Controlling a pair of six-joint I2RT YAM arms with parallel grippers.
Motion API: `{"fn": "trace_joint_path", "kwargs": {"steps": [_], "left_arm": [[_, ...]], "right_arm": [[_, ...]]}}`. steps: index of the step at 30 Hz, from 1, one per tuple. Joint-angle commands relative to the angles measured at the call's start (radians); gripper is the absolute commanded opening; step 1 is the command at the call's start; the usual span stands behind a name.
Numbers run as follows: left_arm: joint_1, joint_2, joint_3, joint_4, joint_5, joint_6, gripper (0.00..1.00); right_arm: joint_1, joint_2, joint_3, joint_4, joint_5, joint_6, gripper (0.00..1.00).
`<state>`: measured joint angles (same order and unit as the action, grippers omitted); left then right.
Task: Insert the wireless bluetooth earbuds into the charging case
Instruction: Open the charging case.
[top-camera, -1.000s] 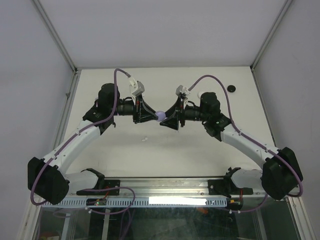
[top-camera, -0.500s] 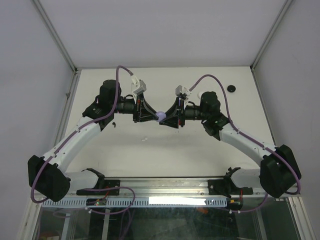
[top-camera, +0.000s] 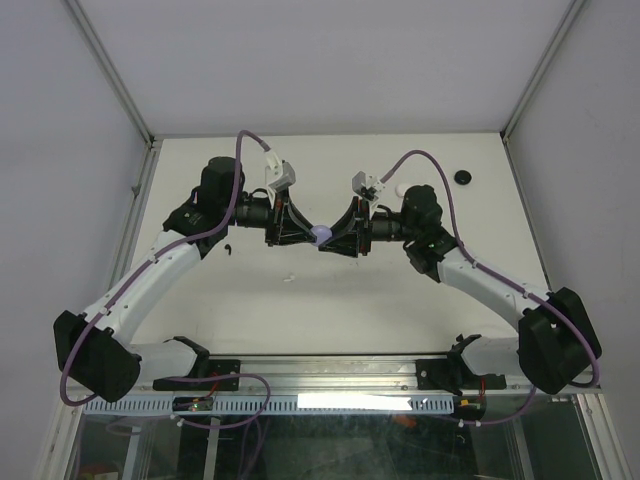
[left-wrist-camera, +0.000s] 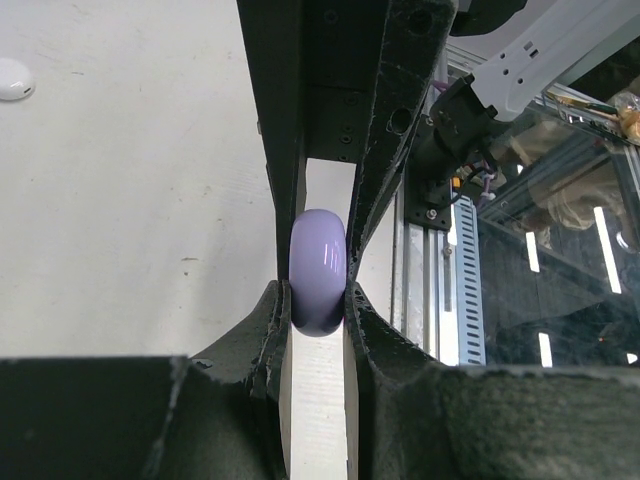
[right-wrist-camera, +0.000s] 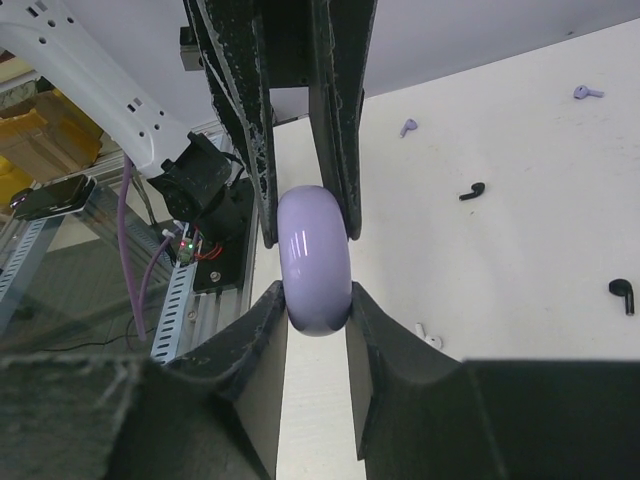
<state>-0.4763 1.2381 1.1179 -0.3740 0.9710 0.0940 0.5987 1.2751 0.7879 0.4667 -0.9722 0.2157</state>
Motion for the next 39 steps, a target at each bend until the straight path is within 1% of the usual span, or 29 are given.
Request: {"fn": "trace_joint_path", "kwargs": {"steps": [1, 7, 10, 23, 30, 34, 37, 39], "left_arm": [[-0.006, 0.010, 0.036, -0.021, -0.041, 0.048, 0.00], [-0.015, 0.018, 0.047, -0.038, -0.054, 0.052, 0.00], [-0.017, 0.021, 0.055, -0.053, -0.057, 0.055, 0.00], [-0.028, 0.030, 0.075, -0.105, -0.075, 0.068, 0.00], [-0.033, 0.036, 0.092, -0.137, -0.099, 0.079, 0.00], [-0.036, 0.038, 0.098, -0.152, -0.110, 0.081, 0.00], [-0.037, 0.038, 0.101, -0.156, -0.121, 0.082, 0.00], [-0.038, 0.040, 0.105, -0.158, -0.124, 0.082, 0.00]], "right_arm": [[0.001, -0.003, 0.007, 0.155, -0.064, 0.047, 0.29], [0.001, 0.003, -0.001, 0.200, -0.067, 0.074, 0.28], [0.001, 0.000, -0.005, 0.206, -0.056, 0.071, 0.35], [0.001, -0.006, -0.011, 0.223, -0.059, 0.069, 0.37], [0.002, -0.002, -0.012, 0.228, -0.052, 0.076, 0.42], [0.002, 0.003, -0.014, 0.228, -0.037, 0.075, 0.48], [0.001, 0.008, -0.015, 0.227, -0.040, 0.074, 0.47], [0.001, 0.011, -0.013, 0.228, -0.045, 0.078, 0.45]]}}
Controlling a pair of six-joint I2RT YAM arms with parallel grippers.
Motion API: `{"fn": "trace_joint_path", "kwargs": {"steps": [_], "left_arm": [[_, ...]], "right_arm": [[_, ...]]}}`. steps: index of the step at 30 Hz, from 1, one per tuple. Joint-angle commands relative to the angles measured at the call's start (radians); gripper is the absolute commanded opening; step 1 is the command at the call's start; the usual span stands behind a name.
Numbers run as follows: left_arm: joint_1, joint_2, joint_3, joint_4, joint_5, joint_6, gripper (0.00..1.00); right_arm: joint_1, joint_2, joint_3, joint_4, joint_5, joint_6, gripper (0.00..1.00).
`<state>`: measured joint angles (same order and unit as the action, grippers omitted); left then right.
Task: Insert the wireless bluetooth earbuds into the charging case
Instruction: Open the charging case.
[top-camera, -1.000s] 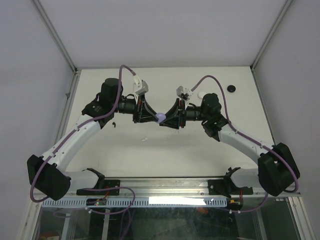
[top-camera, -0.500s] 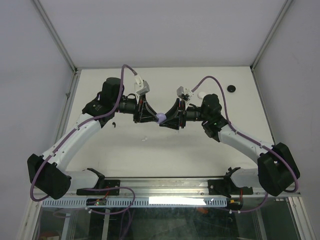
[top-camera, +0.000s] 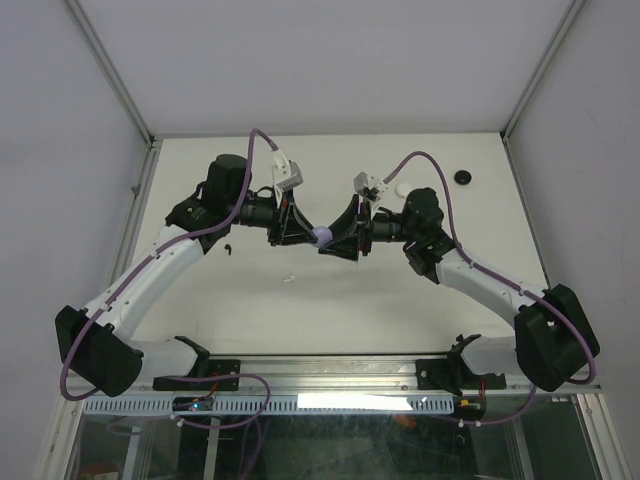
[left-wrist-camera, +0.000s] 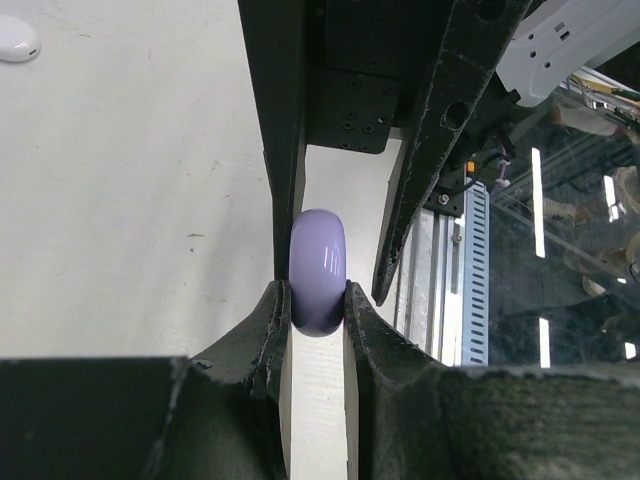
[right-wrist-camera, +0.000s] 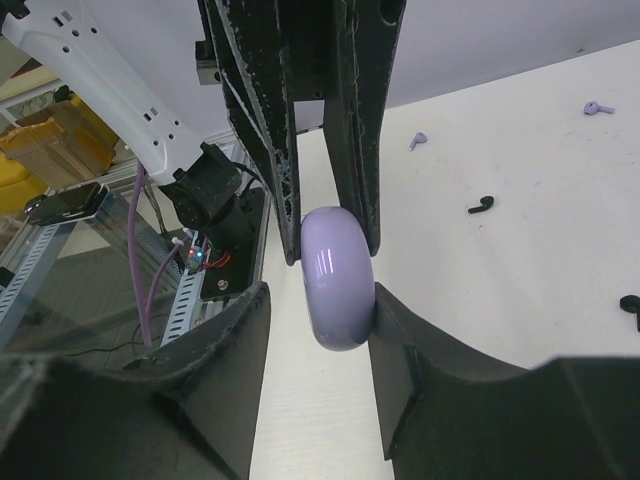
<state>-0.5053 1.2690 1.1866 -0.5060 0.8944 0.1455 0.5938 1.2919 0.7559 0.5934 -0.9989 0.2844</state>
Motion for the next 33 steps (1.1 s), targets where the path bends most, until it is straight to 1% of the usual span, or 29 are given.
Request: {"fn": "trace_joint_path", "kwargs": {"steps": [1, 5, 9, 11, 14, 16, 19, 23, 29, 33], "left_arm": [[-0.010, 0.010, 0.039, -0.026, -0.048, 0.031, 0.00], [-0.010, 0.011, 0.043, -0.027, -0.048, 0.030, 0.00], [-0.012, 0.010, 0.047, -0.034, -0.057, 0.031, 0.00], [-0.012, 0.004, 0.048, -0.037, -0.071, 0.030, 0.00], [-0.013, -0.009, 0.051, -0.040, -0.089, 0.022, 0.01], [-0.012, -0.012, 0.054, -0.039, -0.101, 0.008, 0.09], [-0.012, -0.013, 0.056, -0.040, -0.113, -0.010, 0.27], [-0.012, -0.017, 0.053, -0.039, -0.118, -0.018, 0.46], [-0.011, -0.021, 0.035, -0.021, -0.123, -0.033, 0.56], [-0.012, -0.023, 0.030, 0.006, -0.163, -0.062, 0.57]], "right_arm": [[0.006, -0.004, 0.019, 0.102, -0.019, 0.009, 0.43], [0.006, 0.001, 0.018, 0.104, -0.023, 0.011, 0.35], [0.006, 0.004, 0.018, 0.104, -0.028, 0.014, 0.23], [0.006, 0.004, 0.015, 0.105, -0.028, 0.014, 0.15], [0.006, 0.006, 0.009, 0.105, -0.036, 0.015, 0.01], [0.006, 0.004, 0.004, 0.113, -0.038, 0.018, 0.00], [0.006, -0.003, -0.001, 0.124, -0.038, 0.018, 0.00], [0.006, -0.007, -0.002, 0.125, -0.039, 0.018, 0.00], [0.006, -0.014, -0.002, 0.128, -0.039, 0.024, 0.00], [0.006, -0.014, -0.006, 0.132, -0.046, 0.028, 0.00]]}}
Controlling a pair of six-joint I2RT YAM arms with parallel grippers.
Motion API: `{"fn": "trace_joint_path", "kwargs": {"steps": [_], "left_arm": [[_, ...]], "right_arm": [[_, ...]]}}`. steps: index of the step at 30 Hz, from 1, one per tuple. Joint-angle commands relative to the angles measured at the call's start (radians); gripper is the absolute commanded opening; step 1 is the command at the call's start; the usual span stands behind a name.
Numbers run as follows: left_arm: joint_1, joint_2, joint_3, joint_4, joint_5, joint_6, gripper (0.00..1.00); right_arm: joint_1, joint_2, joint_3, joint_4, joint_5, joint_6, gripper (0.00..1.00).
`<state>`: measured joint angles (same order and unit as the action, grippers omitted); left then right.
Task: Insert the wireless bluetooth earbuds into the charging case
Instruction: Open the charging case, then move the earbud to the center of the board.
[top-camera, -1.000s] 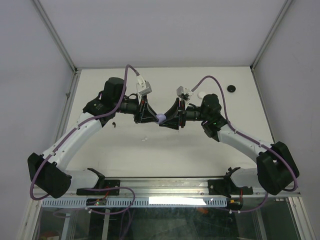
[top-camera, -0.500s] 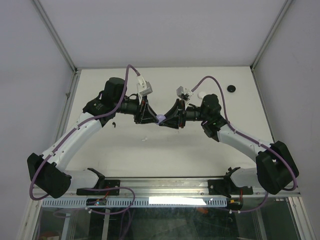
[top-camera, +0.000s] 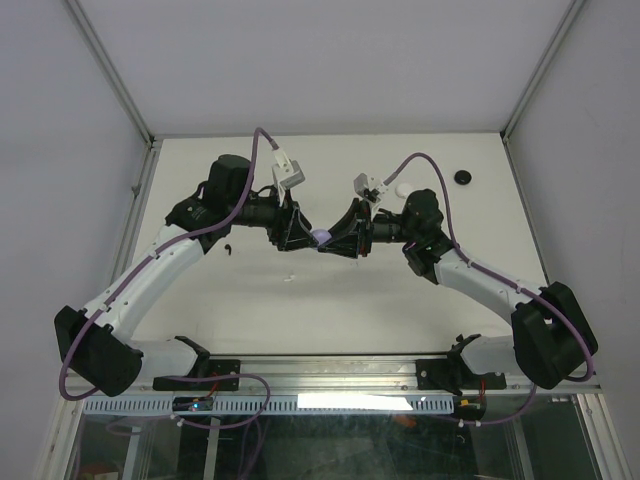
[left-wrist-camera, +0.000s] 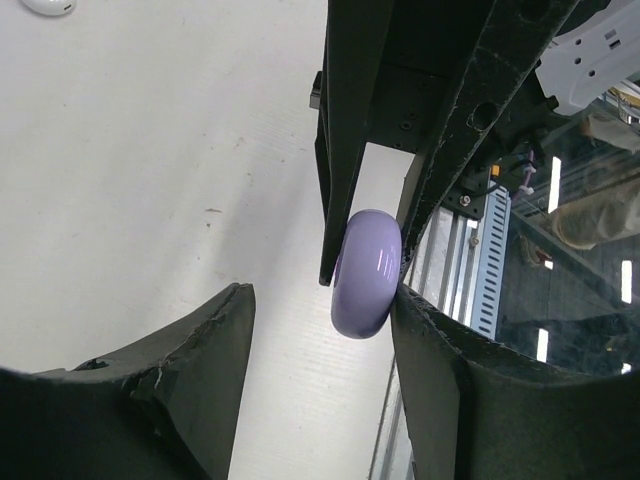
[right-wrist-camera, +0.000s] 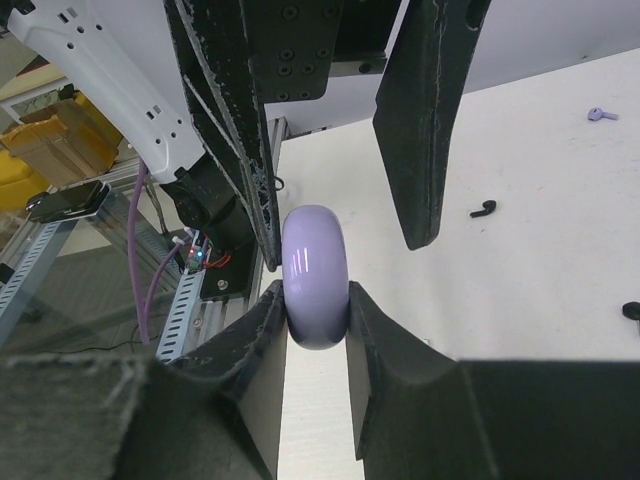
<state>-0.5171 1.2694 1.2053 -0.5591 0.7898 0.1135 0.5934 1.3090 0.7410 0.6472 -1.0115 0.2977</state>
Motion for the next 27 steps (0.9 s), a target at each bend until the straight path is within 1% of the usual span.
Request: {"fn": "trace_joint_path", "kwargs": {"steps": [1, 3, 10, 19, 24, 27], "left_arm": [[0.000, -0.026, 0.009, 0.069, -0.079, -0.044, 0.56], [0.002, -0.030, 0.004, 0.093, -0.113, -0.069, 0.55], [0.017, -0.046, -0.013, 0.163, -0.140, -0.138, 0.54], [0.044, -0.053, -0.028, 0.188, -0.138, -0.174, 0.55], [0.046, -0.071, -0.039, 0.199, -0.134, -0.185, 0.60], [0.046, -0.093, -0.050, 0.209, -0.162, -0.205, 0.64]], "right_arm": [[0.007, -0.031, 0.008, 0.079, -0.037, 0.014, 0.00], [0.006, -0.033, 0.005, 0.081, -0.041, 0.016, 0.00], [0.006, -0.048, -0.004, 0.075, -0.050, 0.014, 0.00], [0.007, -0.062, -0.006, 0.074, -0.057, 0.015, 0.00], [0.006, -0.062, -0.015, 0.067, -0.027, 0.002, 0.00], [0.006, -0.063, -0.028, 0.052, 0.011, -0.018, 0.00]]}}
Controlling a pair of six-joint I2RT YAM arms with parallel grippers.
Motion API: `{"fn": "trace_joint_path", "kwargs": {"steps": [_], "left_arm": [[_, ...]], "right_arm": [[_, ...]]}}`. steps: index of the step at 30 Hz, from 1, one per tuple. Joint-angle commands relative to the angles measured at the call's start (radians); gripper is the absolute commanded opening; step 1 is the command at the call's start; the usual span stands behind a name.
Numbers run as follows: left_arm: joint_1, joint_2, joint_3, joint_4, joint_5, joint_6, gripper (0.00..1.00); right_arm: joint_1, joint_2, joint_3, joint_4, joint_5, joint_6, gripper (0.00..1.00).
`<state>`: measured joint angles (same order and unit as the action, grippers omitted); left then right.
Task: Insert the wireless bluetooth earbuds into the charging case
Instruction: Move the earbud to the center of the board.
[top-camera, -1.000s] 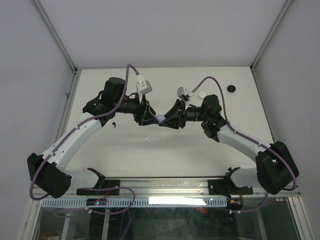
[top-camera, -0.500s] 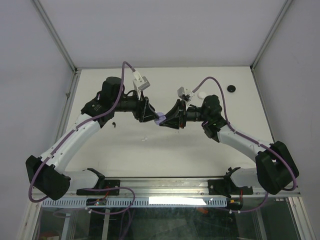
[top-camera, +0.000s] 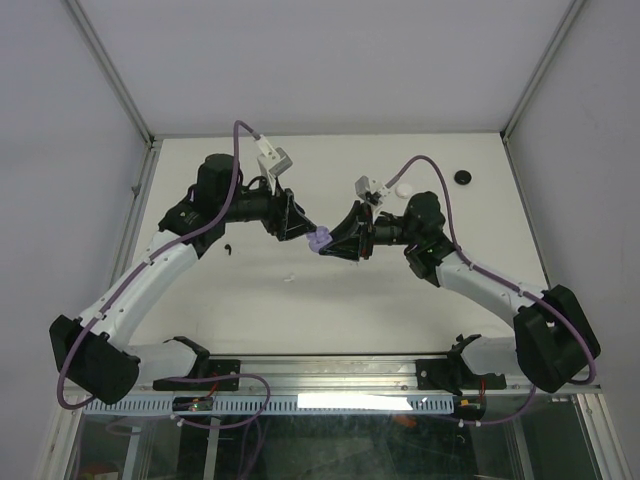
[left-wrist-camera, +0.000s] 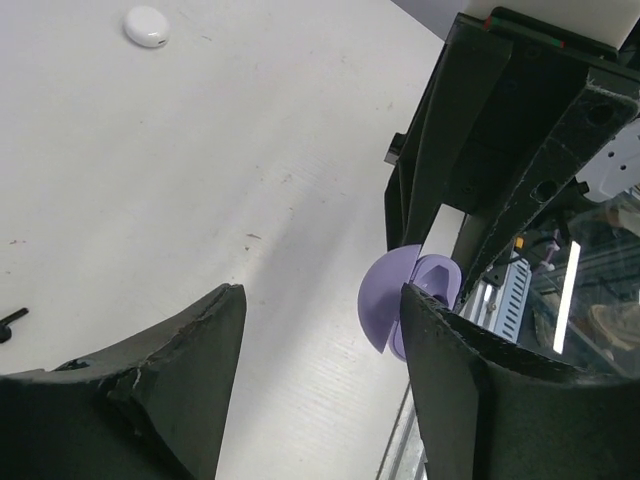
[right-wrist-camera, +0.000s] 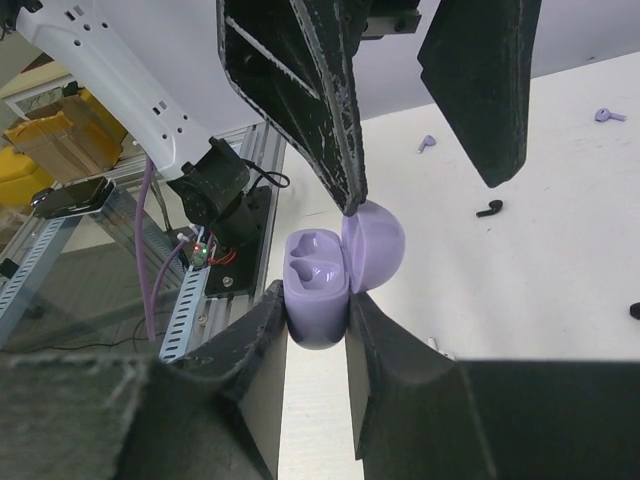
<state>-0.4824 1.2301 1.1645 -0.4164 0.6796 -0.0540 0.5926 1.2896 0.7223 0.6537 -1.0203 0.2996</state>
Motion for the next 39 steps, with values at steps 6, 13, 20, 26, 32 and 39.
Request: {"fn": "trace_joint_path", "kwargs": {"steps": [6, 13, 20, 26, 32, 39], "left_arm": [[0.012, -0.105, -0.060, 0.067, -0.233, -0.123, 0.71], [0.021, -0.182, -0.183, 0.024, -0.576, -0.240, 0.82], [0.141, -0.185, -0.280, -0.030, -0.746, -0.399, 0.80], [0.277, -0.167, -0.334, -0.079, -0.782, -0.476, 0.76], [0.372, -0.108, -0.326, -0.156, -0.885, -0.516, 0.75], [0.510, -0.061, -0.350, -0.188, -0.929, -0.566, 0.68]], "right_arm": [[0.004, -0.066, -0.032, -0.046, 0.143, -0.111, 0.00], [-0.007, -0.093, -0.077, -0.099, 0.220, -0.165, 0.00], [-0.016, -0.110, -0.149, -0.069, 0.280, -0.179, 0.00], [-0.028, -0.111, -0.214, -0.012, 0.346, -0.231, 0.00], [-0.028, -0.109, -0.257, 0.042, 0.390, -0.212, 0.00], [0.006, -0.177, -0.281, -0.030, 0.512, -0.281, 0.00]]}}
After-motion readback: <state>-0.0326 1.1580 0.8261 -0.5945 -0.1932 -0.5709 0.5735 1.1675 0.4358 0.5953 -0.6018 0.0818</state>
